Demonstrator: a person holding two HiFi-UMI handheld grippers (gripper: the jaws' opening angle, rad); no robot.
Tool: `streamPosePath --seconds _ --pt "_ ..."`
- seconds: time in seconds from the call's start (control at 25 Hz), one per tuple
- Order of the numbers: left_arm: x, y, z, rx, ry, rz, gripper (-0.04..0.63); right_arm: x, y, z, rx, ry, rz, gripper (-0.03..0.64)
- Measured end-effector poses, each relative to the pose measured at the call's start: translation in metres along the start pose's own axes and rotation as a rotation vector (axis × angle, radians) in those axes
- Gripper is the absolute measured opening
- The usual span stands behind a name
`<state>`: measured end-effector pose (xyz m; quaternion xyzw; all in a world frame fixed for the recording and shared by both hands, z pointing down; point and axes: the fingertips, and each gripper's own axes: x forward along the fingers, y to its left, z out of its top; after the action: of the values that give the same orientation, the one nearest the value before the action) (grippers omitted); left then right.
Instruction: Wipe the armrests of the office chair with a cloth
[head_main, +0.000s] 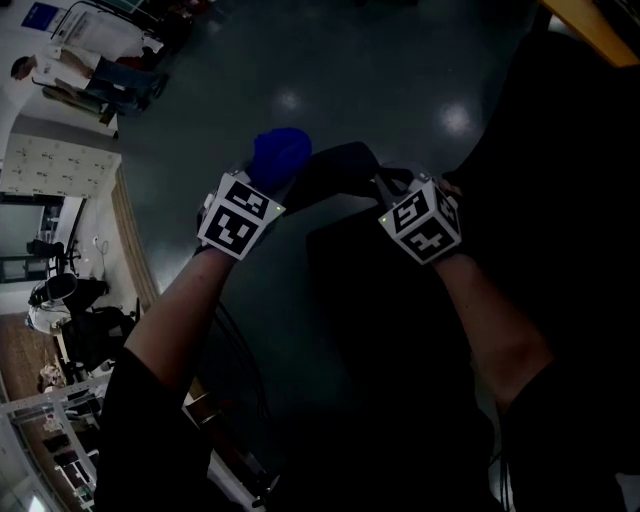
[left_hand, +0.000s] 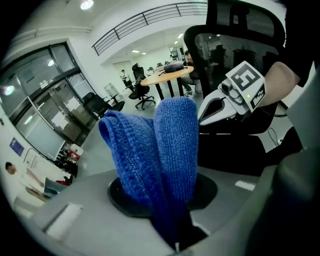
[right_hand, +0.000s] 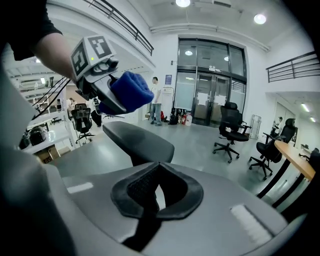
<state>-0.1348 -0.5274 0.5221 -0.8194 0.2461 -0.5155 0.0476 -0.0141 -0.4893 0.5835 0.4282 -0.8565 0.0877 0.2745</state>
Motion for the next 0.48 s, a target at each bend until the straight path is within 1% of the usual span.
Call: streamPosePath --seconds 0.12,0.28,0.4,0.48 --pt "-0.015 0.004 -0.035 -0.037 0.028 0.026 0.138 0.005 0.002 -0.003 0.005 0.012 0.005 0.004" --pt "-0.021 -0.009 -0.078 -0.087 0.073 0.043 0.138 0.006 0.004 -0.005 -0.006 0.03 -0.007 0.005" --pt "-0.017 -0.02 -0.095 -0.113 0.097 0.045 0.138 0.008 0.003 -0.002 -0.015 0.024 -0.017 0.005" --pt "-0.016 -0.027 -0.097 -0.129 0.1 0.03 0.138 0.007 0.003 0.004 -0.016 0.016 -0.018 0.005"
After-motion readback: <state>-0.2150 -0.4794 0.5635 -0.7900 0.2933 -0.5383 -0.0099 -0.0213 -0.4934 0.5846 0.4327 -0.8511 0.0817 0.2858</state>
